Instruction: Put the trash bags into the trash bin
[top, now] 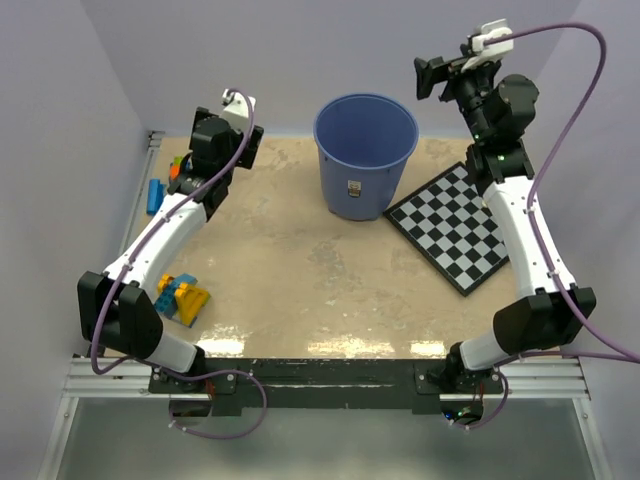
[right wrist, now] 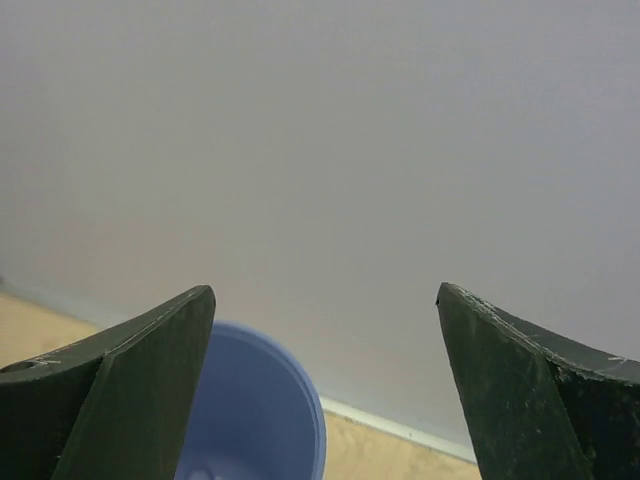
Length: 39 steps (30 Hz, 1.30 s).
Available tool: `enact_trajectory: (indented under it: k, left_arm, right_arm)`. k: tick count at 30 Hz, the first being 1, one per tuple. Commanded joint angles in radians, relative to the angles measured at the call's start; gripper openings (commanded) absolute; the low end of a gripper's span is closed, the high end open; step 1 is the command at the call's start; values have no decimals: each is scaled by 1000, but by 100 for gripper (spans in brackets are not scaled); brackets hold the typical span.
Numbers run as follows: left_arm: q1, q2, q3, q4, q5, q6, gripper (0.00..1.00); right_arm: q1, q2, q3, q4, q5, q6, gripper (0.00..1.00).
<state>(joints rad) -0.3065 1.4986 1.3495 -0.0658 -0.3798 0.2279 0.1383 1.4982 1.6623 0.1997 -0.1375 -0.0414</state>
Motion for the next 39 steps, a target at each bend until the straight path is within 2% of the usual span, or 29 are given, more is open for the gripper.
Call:
enact_trajectory:
  k: [1, 4, 7, 10, 13, 19, 25, 27, 30, 31, 34, 39]
  left_arm:
    - [4, -83, -45, -122, 152, 175, 99]
    - [4, -80, 21, -367, 286, 289, 100]
    - [4, -35, 143, -575, 344, 260, 100]
    - [7, -6, 206, -686, 352, 193, 100]
    - [15, -27, 163, -717, 413, 110, 100]
    - [47, -110, 13, -701, 574, -25, 100]
    - [87, -127, -7, -701, 533, -9, 100]
    - [118, -135, 13, -724, 612, 28, 100]
    - [159, -165, 48, -756, 804, 80, 100]
    - [159, -181, 48, -749, 821, 96, 100]
    - [178, -196, 59, -761, 796, 113, 100]
    - [277, -219, 50, -767, 783, 145, 98]
  right_arm:
    - [7, -3, -48, -106, -184, -138, 98]
    - [50, -27, -88, -169, -256, -260, 98]
    - [122, -36, -96, -294, -321, -421, 98]
    - [207, 0, -61, -465, -396, -573, 98]
    - [274, 43, -44, -552, -392, -637, 98]
    - [319, 108, -50, -539, -370, -617, 98]
    - [365, 164, -41, -525, -263, -655, 98]
    - [369, 194, -29, -533, -254, -655, 97]
    - [373, 232, 0, -577, -275, -660, 91]
    - [376, 246, 8, -595, -280, -661, 87]
    - [389, 283, 51, -667, -290, -679, 71]
    - [428, 277, 88, -715, -341, -716, 44]
